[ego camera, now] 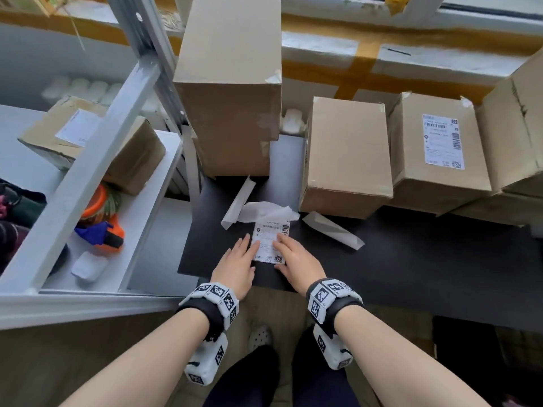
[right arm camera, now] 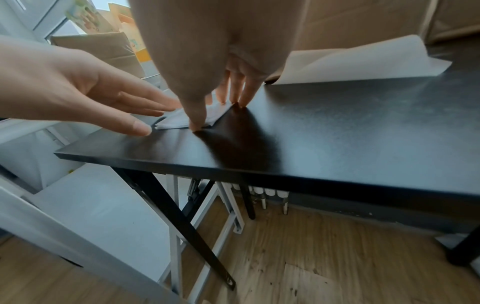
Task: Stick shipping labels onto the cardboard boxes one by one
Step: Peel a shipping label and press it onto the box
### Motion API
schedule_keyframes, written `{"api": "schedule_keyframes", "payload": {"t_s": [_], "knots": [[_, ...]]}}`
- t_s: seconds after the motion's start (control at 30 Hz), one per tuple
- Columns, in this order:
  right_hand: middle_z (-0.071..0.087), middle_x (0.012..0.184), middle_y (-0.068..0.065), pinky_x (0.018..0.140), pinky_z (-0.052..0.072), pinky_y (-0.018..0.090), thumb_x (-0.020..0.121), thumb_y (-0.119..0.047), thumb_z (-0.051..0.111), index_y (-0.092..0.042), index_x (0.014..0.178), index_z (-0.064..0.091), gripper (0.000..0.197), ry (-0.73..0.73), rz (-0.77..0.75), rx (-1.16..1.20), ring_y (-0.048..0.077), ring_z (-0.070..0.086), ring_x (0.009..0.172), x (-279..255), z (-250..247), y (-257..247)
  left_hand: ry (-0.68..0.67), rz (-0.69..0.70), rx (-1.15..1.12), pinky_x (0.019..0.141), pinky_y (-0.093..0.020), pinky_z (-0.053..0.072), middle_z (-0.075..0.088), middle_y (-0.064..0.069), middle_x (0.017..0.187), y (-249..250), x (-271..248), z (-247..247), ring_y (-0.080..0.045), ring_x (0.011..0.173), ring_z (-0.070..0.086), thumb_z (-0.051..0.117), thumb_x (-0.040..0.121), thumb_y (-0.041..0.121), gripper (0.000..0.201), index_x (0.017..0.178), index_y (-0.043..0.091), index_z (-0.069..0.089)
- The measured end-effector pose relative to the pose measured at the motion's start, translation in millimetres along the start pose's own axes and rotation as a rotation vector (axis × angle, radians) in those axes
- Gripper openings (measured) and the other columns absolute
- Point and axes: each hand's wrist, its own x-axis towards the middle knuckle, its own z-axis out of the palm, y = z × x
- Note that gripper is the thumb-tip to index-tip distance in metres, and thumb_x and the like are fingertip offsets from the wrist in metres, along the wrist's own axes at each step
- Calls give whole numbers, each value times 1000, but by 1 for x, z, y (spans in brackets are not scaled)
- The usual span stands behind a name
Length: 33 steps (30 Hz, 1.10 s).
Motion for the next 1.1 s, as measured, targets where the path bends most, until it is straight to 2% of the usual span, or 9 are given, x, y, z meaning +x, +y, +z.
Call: {"api": "schedule_keyframes", "payload": {"t_s": [0.07,0.13,0.2,0.3,0.37,0.47,0.6,0.77,1.1], "knots": [[40,146,17,105,43,39,88,-7,60,0,132,48,46,37,-43,-35,28,38,137,0,2,1,3,9,-16,119,-29,10,2,-4,160,0,2,3,-18,148,5,38,98,22,59,151,19,10],[57,129,22,83,57,43,76,-4,72,3,113,62,39,62,-65,-56,34,56,121,-1,5,2,24,9,-41,119,-27,10,5,-4,160,2,5,4,-17,148,6,38,99,24,57,150,18,14],[68,111,18,61,60,36,62,-9,85,-2,93,69,36,48,-84,-102,30,68,102,0,3,2,49,-6,-73,118,-25,12,9,-3,159,4,6,4,-15,147,7,39,99,27,55,149,18,19],[71,105,13,50,58,30,59,-12,87,-6,91,71,36,114,-140,-137,25,70,95,-1,5,5,91,-41,-110,114,-26,23,17,2,158,7,5,0,-12,146,13,42,98,29,49,145,21,32],[64,122,14,64,60,35,75,-10,75,-2,107,66,34,82,-135,-137,25,63,111,-2,-1,4,132,-57,-137,108,-29,35,26,4,155,8,4,-2,-11,144,20,46,96,29,39,134,22,48],[37,149,11,99,45,39,99,-16,41,-2,130,48,34,-81,-85,-190,24,36,137,-4,-10,1,222,-28,-168,95,-33,47,44,2,145,8,5,-3,-14,135,39,53,93,23,23,109,15,67],[47,139,10,91,47,42,100,-22,39,-4,123,51,32,-91,-22,-146,27,46,126,-5,-15,-7,292,0,-202,79,-32,51,59,3,125,7,6,-5,-15,117,53,54,92,18,15,98,11,65],[58,119,8,71,43,37,97,-20,43,-8,111,52,21,-17,22,-172,31,58,103,-3,-32,-13,305,44,-197,78,-33,47,61,2,109,13,5,-25,-17,105,54,49,95,22,17,102,13,61],[66,101,19,76,45,40,99,-27,39,-15,114,57,26,161,123,-93,40,60,93,-3,-95,-32,385,40,-219,80,-33,48,68,0,102,28,6,-91,-22,97,62,53,92,28,19,101,15,64]]}}
